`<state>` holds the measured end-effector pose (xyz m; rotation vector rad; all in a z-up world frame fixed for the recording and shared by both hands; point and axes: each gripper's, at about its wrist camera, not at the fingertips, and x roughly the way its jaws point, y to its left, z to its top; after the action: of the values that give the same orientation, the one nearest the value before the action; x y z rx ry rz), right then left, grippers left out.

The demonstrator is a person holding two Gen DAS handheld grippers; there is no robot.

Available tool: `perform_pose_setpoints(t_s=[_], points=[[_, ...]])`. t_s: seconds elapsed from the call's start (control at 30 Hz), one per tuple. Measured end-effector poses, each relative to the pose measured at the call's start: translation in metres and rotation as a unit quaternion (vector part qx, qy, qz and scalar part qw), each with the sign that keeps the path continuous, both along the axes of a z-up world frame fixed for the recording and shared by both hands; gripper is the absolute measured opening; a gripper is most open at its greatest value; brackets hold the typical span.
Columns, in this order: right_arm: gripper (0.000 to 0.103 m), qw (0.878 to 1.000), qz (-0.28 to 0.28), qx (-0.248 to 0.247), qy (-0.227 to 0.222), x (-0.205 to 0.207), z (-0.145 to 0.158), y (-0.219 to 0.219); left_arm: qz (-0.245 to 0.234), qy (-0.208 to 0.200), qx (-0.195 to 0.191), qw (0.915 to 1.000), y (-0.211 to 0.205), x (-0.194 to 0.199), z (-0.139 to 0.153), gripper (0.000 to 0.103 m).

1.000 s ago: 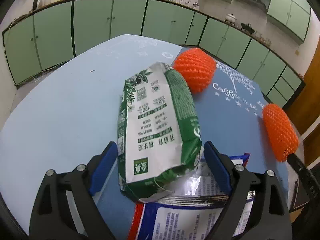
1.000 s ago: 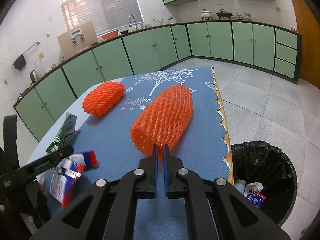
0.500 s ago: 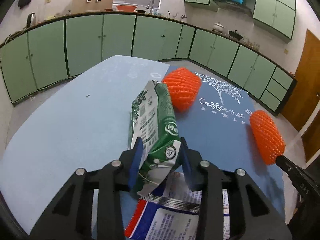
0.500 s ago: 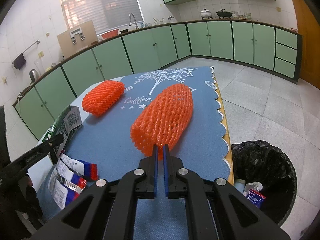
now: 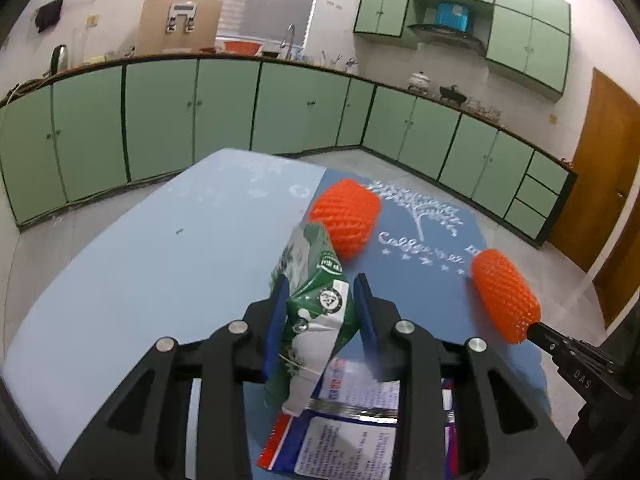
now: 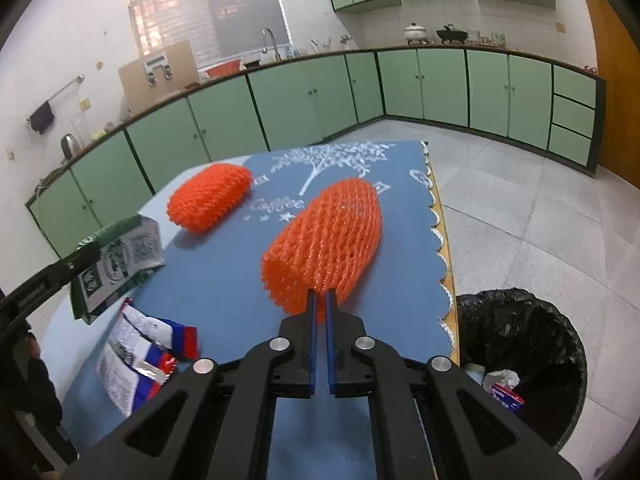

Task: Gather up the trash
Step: 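Carry the orange net and green carton over the bin and release both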

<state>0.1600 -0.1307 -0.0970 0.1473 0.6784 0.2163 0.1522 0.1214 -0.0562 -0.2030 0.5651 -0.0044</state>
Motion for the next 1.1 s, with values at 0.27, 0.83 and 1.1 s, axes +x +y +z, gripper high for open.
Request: perform_pose_setpoints(t_s=[0.27,0.83,1.1], points=[[0.003,1.0,-0.017,0.004,-0.025,-0.021,0.026,-0.03,-0.032,-0.041,-0.018,0.9985,-0.021,-0.007,0.027,0.03],[0.003,0.987,-0.156,-0.013,-0.025,-0.09,0.036,-0.166,-0.217,-0.08,-0.064,0.9707,-0.189,-0.008,0.054,0.03],[0.003,0.979,-0.201,-0.02,0.029,-0.097,-0.006,-0.223,-0.294,-0.034,-0.038,0.9545,-0.3,0.004,0.014,0.031]])
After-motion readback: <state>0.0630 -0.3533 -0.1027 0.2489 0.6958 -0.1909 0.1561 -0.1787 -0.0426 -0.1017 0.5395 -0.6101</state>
